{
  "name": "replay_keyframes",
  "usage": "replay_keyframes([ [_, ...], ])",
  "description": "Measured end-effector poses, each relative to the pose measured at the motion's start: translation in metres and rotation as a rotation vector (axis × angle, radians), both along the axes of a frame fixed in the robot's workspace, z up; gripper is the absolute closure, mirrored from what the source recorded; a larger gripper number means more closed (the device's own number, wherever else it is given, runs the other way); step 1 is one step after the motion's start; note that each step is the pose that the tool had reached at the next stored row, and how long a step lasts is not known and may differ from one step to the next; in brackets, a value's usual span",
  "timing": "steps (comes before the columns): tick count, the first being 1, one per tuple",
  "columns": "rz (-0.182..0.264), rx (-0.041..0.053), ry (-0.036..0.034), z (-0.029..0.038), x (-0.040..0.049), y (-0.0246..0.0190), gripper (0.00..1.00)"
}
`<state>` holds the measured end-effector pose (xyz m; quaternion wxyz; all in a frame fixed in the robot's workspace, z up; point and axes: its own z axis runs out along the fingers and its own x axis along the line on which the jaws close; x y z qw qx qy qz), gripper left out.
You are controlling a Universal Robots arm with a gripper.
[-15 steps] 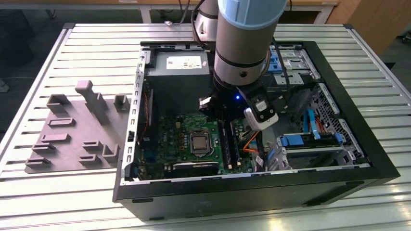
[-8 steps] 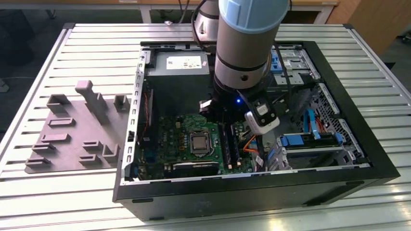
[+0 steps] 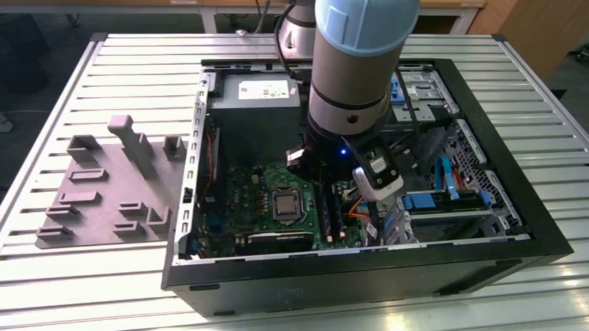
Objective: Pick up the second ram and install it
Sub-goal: 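Press down the second ram until it locks into place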
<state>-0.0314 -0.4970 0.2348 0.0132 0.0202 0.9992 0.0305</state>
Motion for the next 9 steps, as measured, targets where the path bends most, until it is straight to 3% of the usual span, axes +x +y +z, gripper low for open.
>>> replay_keyframes([
  [9, 0.000, -0.0004, 0.0000, 0.0000, 0.0000, -0.0097, 0.89],
])
